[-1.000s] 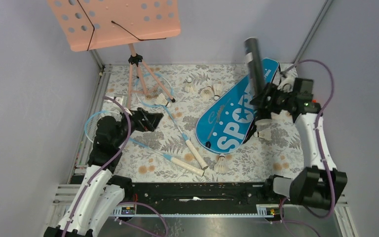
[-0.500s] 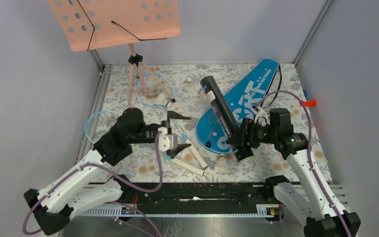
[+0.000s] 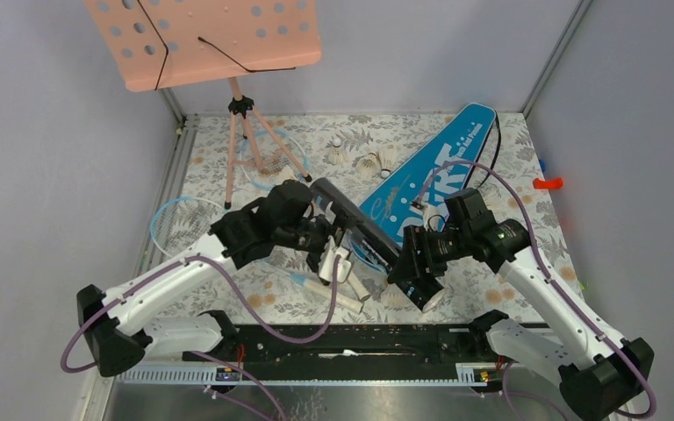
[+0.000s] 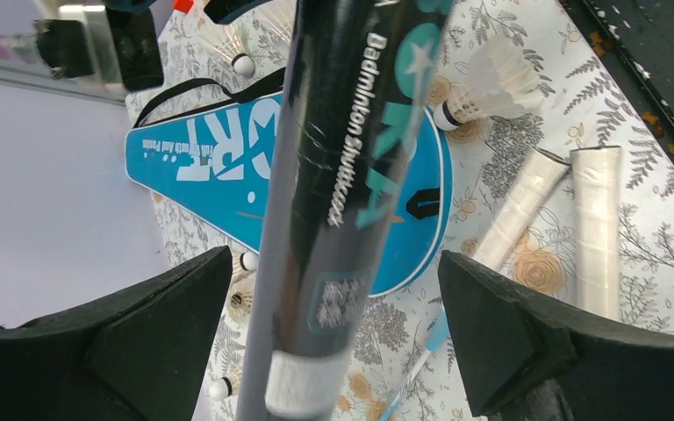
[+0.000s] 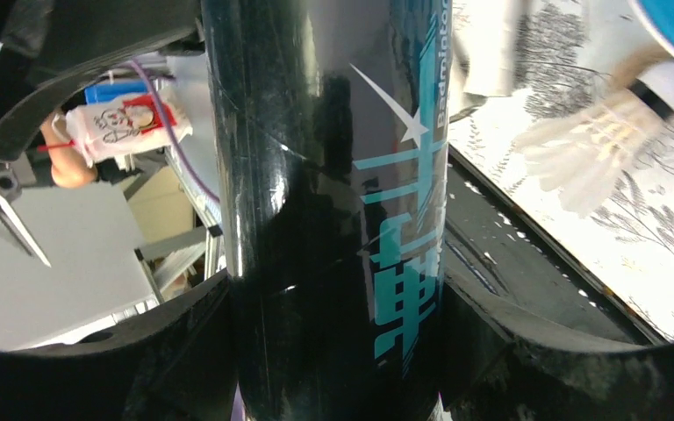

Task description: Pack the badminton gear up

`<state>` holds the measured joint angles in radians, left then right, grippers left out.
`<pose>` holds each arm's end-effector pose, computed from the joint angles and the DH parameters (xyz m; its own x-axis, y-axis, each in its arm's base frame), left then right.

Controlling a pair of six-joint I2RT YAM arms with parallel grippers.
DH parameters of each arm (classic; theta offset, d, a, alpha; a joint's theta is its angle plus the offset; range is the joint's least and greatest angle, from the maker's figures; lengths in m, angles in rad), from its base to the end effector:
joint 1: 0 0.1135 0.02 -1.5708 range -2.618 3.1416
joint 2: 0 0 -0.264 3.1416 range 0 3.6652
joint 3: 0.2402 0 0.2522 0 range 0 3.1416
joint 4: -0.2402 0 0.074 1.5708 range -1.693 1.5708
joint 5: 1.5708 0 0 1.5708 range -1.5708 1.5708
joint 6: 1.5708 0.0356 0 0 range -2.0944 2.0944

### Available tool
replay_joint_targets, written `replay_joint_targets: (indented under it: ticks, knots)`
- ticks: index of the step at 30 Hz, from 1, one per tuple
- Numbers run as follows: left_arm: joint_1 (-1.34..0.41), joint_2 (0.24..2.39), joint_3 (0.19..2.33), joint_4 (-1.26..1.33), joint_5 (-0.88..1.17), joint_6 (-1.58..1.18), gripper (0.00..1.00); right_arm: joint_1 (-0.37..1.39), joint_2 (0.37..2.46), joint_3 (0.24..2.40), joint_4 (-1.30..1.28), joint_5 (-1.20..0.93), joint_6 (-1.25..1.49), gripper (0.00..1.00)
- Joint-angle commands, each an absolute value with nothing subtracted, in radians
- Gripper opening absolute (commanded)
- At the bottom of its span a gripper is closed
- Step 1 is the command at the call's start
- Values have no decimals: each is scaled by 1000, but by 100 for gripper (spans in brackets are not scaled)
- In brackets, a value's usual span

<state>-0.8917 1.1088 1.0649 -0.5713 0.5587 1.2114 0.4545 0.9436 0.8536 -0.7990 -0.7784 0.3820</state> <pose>0.1328 -0.1945 0.3389 0.7447 0.3412 -0.5736 0.6670 -0.3516 0.6569 0.1481 0.1002 0.2879 -0.9121 -0.1502 -0.3815 -0.3989 0.5405 0.7408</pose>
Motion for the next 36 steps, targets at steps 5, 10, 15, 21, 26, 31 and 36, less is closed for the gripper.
replay_joint_targets:
  ticks: [5,10,15,21,26,31,36]
  knots:
    - [-903,1227,1173,-586,538,1204,99,544,988,1034,-784,-880,354,23]
    - [-915,1290,1202,-586,511,1166,99,583,993,1104,-857,-868,306,25]
    - [-935,1321,1234,-579,476,1123,68,590,978,1128,-910,-785,290,37]
    - [-943,1241,1123,-405,407,1042,44,591,880,1201,-946,-567,285,85]
    - [-999,1186,969,-52,128,759,39,590,675,1192,-824,-378,290,100]
    - [-1087,1197,914,-87,-184,548,33,590,496,1101,-728,-257,297,100]
    - [-1152,1144,804,-126,-261,420,31,590,429,1003,-650,-350,286,99]
